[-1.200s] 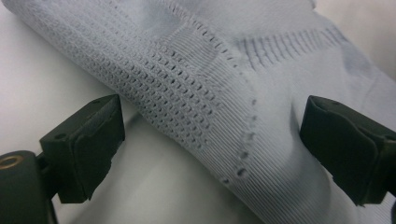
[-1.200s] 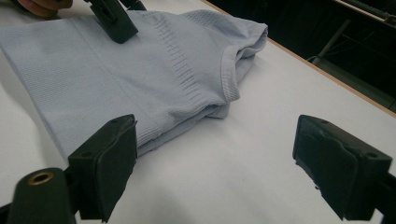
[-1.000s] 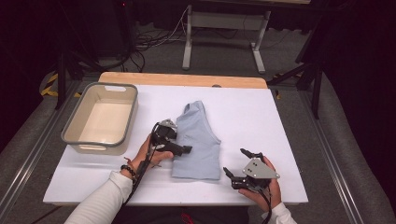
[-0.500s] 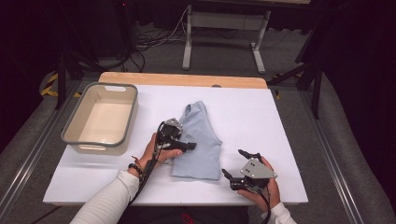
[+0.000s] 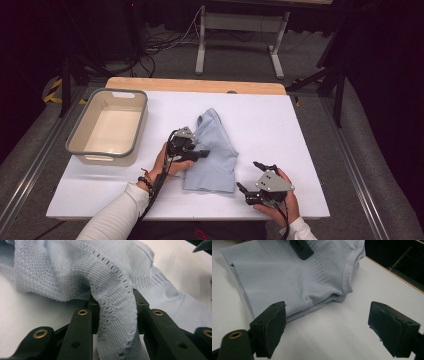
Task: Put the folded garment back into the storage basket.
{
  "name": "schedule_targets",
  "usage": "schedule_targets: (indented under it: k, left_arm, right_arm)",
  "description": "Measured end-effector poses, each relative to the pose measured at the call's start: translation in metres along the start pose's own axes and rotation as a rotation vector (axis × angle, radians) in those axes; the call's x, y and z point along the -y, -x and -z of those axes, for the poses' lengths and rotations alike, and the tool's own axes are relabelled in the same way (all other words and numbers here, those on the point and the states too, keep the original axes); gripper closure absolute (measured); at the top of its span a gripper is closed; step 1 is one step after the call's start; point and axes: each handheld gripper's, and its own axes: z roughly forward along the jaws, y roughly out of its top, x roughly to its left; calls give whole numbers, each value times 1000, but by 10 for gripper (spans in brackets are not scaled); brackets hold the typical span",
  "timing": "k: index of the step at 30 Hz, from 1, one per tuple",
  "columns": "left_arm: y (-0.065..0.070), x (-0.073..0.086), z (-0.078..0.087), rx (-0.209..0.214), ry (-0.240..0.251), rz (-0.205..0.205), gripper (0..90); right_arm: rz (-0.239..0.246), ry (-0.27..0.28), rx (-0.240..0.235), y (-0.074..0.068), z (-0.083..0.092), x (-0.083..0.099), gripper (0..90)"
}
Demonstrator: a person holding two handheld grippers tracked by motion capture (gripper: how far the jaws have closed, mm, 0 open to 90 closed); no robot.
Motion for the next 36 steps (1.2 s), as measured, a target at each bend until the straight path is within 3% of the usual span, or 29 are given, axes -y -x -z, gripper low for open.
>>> schedule_targets:
  k: [9, 23, 36]
  left_arm:
    - [12, -3, 18, -12, 77, -64, 699]
    - [20, 5, 50, -26, 168, -114, 705]
    - [24, 8, 56, -39, 170, -146, 707]
  right_arm:
    - [0, 12, 18, 2, 2, 0, 159]
    - [-14, 26, 41, 5, 4, 0, 160]
    - [-14, 36, 46, 6, 6, 0, 160]
